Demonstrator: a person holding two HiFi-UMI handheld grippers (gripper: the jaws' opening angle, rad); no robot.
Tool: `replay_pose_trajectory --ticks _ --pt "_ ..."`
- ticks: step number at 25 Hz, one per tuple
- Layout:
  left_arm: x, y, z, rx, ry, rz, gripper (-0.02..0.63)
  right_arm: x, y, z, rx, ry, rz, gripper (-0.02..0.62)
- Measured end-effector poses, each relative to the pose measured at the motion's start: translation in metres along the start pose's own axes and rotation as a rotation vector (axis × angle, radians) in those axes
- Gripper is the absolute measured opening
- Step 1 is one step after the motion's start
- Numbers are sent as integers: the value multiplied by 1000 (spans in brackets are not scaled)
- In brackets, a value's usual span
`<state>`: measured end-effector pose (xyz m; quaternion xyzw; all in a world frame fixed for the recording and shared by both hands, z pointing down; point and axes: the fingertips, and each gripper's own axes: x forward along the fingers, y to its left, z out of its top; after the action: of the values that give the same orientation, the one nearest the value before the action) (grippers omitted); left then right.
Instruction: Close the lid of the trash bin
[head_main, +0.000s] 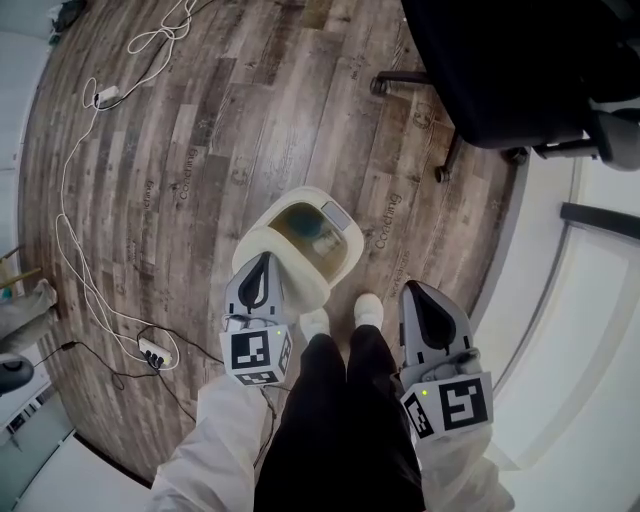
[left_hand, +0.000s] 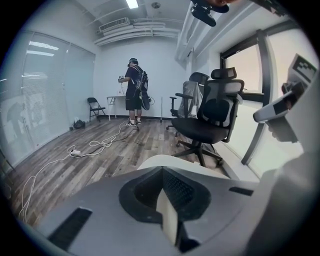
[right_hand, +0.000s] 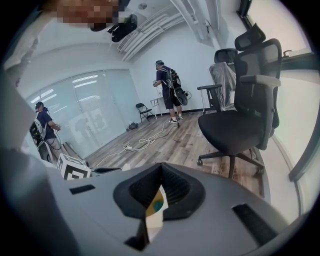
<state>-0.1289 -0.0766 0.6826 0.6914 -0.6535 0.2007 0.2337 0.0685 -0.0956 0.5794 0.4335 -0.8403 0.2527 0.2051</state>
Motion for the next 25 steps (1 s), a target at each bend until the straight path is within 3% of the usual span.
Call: replay_pose_trajectory --ticks 15,25 --pt "62 -26 -27 76 102 -57 5 -8 -42 -15 51 15 -77 23" --pt "92 -32 -49 84 165 -58 5 -13 -54 -24 66 20 -92 23"
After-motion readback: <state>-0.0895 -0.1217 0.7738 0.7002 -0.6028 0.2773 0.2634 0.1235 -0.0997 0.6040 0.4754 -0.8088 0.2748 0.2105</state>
